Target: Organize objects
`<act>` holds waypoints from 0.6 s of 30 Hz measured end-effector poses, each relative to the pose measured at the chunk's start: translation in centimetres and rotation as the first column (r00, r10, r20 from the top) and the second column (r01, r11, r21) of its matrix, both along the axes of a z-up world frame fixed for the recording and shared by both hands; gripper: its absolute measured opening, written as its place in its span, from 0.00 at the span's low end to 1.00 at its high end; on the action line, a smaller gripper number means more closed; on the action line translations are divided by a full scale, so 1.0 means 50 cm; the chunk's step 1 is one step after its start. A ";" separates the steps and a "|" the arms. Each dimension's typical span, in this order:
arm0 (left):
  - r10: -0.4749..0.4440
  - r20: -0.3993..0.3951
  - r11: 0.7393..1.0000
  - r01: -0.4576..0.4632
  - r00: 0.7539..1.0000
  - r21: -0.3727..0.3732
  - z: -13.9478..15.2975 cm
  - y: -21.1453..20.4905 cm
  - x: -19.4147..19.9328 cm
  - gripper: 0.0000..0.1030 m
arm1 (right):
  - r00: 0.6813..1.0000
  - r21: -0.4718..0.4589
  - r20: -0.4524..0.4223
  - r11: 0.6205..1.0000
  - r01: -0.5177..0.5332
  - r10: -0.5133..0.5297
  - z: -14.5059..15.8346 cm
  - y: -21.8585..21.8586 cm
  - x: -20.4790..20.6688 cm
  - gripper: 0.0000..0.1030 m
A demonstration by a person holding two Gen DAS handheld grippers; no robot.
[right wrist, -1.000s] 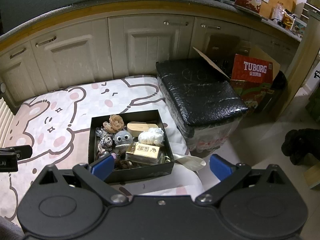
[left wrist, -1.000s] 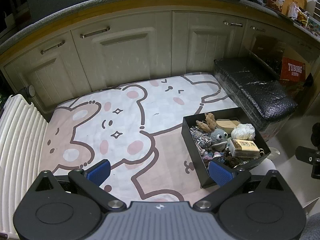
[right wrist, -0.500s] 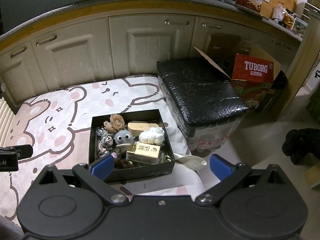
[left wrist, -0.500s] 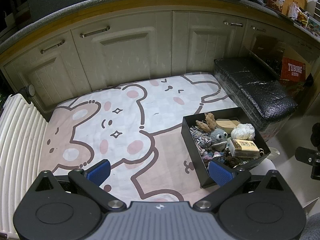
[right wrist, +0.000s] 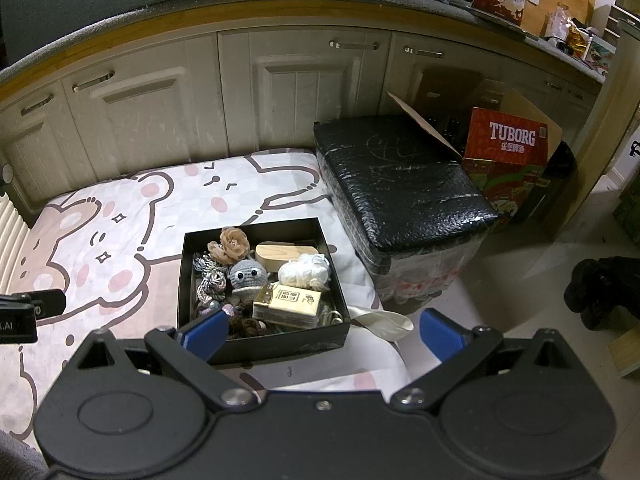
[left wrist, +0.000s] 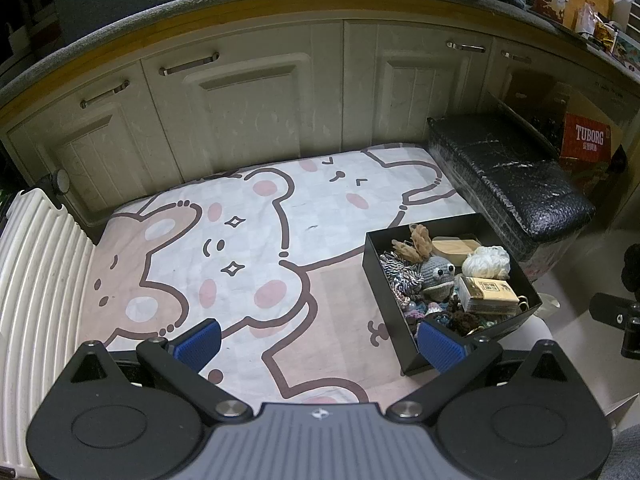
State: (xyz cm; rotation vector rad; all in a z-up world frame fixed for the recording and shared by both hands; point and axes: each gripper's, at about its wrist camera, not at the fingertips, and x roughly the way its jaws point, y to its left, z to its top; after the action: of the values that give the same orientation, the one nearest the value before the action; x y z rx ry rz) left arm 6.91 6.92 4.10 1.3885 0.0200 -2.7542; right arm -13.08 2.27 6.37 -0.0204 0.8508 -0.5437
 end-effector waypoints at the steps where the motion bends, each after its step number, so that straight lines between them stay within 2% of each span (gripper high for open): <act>1: 0.000 0.000 1.000 0.000 1.000 0.001 -0.001 0.000 0.000 1.00 | 1.000 0.000 0.000 1.000 0.000 0.000 0.000 -0.001 0.000 1.00; 18: -0.001 0.001 1.000 0.001 1.000 0.002 -0.003 0.000 0.001 1.00 | 1.000 0.001 0.000 1.000 0.000 0.000 0.000 0.000 0.001 1.00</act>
State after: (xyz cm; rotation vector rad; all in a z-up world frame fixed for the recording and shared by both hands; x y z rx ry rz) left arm 6.96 6.94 3.97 1.3911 0.0228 -2.7545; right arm -13.05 2.26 6.37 -0.0200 0.8509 -0.5430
